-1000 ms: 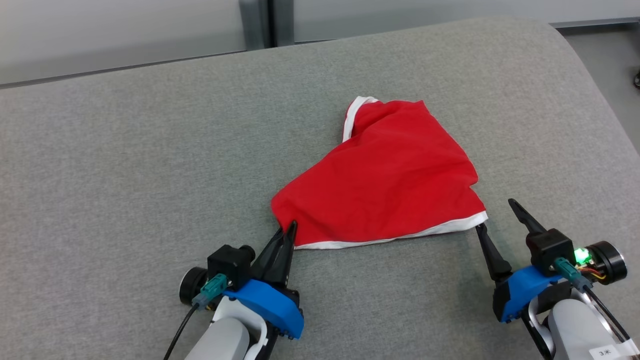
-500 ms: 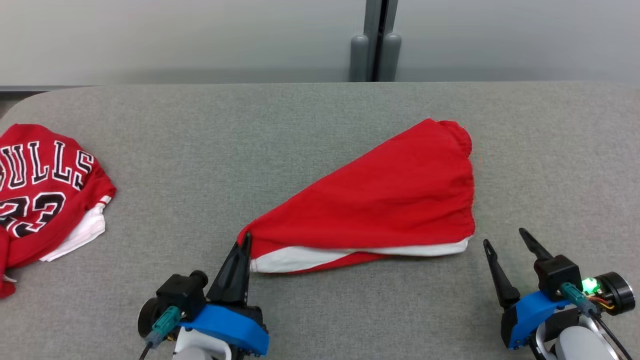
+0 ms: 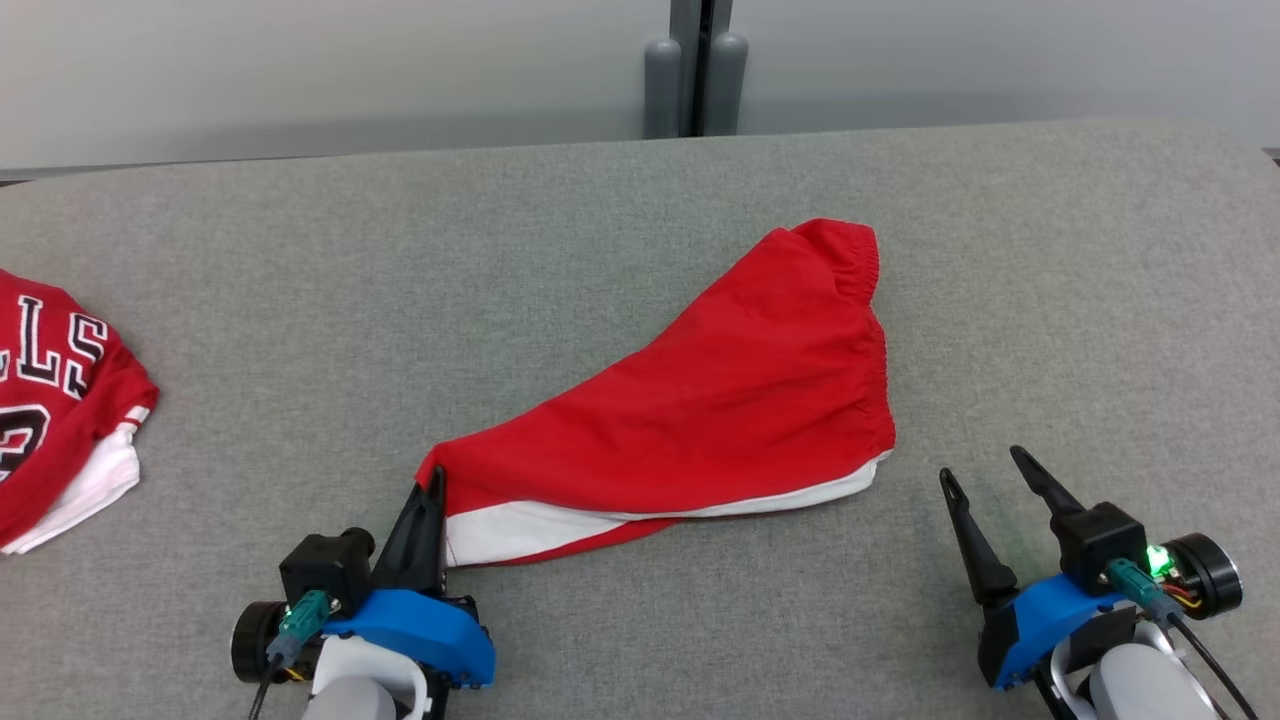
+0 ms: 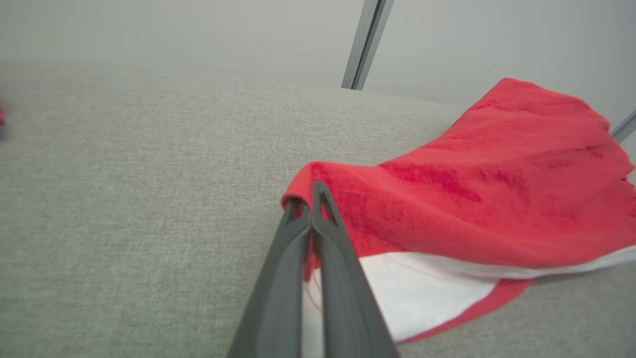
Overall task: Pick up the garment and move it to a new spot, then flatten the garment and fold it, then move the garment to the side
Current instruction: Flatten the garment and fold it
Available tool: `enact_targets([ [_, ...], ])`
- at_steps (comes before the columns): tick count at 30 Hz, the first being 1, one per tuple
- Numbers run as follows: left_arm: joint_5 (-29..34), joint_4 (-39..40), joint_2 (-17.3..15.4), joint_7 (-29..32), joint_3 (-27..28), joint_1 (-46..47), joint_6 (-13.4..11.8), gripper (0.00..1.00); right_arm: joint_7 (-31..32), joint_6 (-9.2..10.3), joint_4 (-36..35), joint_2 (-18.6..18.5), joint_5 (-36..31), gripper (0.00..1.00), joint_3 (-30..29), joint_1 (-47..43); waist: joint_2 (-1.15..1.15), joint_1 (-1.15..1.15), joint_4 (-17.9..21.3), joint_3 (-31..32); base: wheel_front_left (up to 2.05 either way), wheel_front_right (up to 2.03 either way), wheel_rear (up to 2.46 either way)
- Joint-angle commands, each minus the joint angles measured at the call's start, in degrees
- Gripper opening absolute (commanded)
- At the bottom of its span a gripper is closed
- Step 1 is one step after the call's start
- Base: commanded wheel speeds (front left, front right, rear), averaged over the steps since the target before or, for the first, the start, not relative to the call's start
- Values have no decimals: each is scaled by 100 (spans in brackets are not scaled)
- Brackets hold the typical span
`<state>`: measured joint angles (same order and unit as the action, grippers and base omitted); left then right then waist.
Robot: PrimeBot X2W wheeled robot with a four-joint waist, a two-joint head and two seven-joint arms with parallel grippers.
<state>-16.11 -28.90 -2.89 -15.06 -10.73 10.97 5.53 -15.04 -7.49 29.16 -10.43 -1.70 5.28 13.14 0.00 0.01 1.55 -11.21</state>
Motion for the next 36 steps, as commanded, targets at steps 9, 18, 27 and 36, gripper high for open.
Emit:
enact_targets([
  [9, 416, -741, 2, -18, 385, 782, -439, 0, -19, -1, -288, 46, 335, 100, 169, 389, 0, -1, 139, -546, 0, 0, 0],
  [18, 678, -219, 1, -18, 571, 491, -645, 100, -19, -1, -583, 224, 623, 100, -9, 245, 0, -1, -3, -279, 0, 0, 0],
  [27, 698, 845, 3, -18, 598, -574, -752, 100, -19, -1, -681, 482, 795, 100, -22, -300, 0, -1, -152, 474, 0, 0, 0],
  [36, 561, 804, 5, -18, 303, -995, -726, 100, -19, -1, -302, 602, 856, 100, -20, -507, 0, -1, -276, 653, 0, 0, 0],
])
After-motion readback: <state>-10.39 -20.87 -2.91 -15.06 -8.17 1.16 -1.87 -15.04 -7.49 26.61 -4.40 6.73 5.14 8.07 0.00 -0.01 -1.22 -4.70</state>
